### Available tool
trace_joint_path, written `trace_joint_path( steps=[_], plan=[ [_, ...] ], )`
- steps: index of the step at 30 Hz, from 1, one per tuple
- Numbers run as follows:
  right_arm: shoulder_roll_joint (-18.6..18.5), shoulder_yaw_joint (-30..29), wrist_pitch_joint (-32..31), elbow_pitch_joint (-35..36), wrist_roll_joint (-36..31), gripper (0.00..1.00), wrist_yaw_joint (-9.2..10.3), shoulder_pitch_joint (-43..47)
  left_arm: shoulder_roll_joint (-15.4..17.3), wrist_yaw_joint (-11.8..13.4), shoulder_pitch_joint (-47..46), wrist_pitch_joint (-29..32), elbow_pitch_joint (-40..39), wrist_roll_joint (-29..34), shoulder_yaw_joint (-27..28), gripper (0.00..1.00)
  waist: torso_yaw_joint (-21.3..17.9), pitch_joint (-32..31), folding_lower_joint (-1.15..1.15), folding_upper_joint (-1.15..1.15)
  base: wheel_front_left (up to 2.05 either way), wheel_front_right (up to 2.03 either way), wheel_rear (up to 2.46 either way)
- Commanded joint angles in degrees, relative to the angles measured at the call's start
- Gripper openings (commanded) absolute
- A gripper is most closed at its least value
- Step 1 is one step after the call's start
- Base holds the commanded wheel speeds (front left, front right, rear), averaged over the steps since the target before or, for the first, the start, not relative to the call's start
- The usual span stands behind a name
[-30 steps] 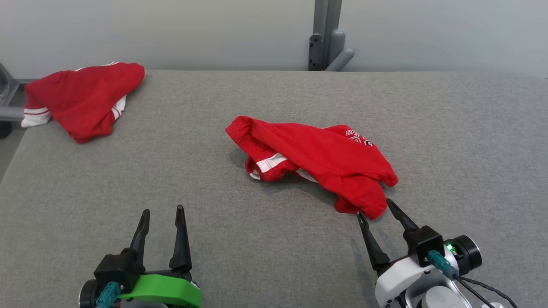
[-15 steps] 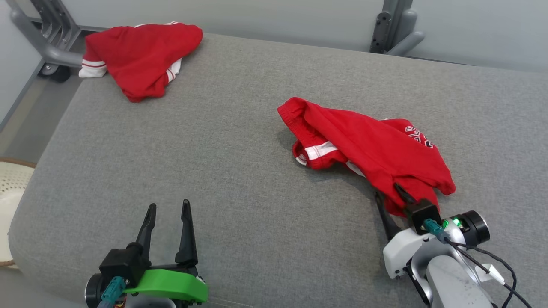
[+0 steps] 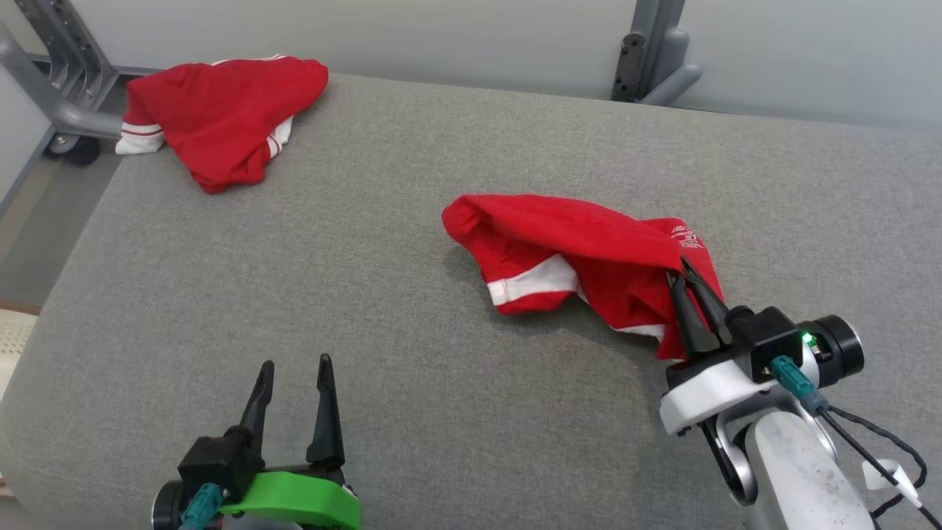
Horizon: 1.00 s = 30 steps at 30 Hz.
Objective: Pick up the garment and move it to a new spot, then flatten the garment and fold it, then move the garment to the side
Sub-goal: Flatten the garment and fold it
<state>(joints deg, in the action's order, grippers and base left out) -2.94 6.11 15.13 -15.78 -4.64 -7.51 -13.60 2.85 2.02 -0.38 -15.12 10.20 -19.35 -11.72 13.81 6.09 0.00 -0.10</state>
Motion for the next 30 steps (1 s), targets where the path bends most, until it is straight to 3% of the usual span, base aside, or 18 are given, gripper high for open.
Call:
trace_joint_path(
  steps=[1, 7, 13, 17, 23, 30],
  plan=[
    [-0.3, 0.2, 0.1, 1.2, 0.4, 0.0, 0.04, 0.7, 0.1, 0.0, 0.8, 0.0, 0.1, 0.1, 0.0, 1.0, -1.2, -1.3, 0.0, 0.1, 0.0, 0.0, 0.0],
    [-2.3, 3.0, -0.9, 9.3, 2.4, 0.0, 0.04, 1.4, 0.1, 0.0, 1.4, 0.0, 0.2, -0.4, -0.6, 1.0, -1.3, -2.2, 0.0, 0.1, 0.0, 0.0, 0.0],
    [-5.4, 3.7, -6.9, 14.7, 4.5, 0.0, 0.04, 1.7, 0.1, 0.2, 1.4, 0.0, 0.1, -0.9, -0.7, 1.0, -0.1, -1.8, 0.0, 0.1, 0.0, 0.0, 0.0],
    [-9.5, 2.0, -9.5, 7.9, 5.3, 0.0, 0.06, -2.9, 0.1, 0.0, -0.1, 0.0, 0.1, -1.0, -1.2, 1.0, 1.5, -0.1, 0.0, 0.1, 0.0, 0.0, 0.0],
    [-14.3, 0.3, -9.6, -7.7, 5.4, 0.0, 0.06, -11.8, 0.1, 0.0, -2.0, 0.0, 0.1, -1.4, -2.5, 1.0, 4.9, 3.2, 0.0, 0.1, 0.0, 0.0, 0.0],
    [-18.2, -0.2, -8.7, -21.8, 4.8, 0.0, 0.06, -21.1, 0.1, 0.3, -3.6, 0.0, -0.2, -2.1, -3.7, 1.0, 8.1, 6.7, 0.0, 0.1, 0.0, 0.0, 0.0]
  ],
)
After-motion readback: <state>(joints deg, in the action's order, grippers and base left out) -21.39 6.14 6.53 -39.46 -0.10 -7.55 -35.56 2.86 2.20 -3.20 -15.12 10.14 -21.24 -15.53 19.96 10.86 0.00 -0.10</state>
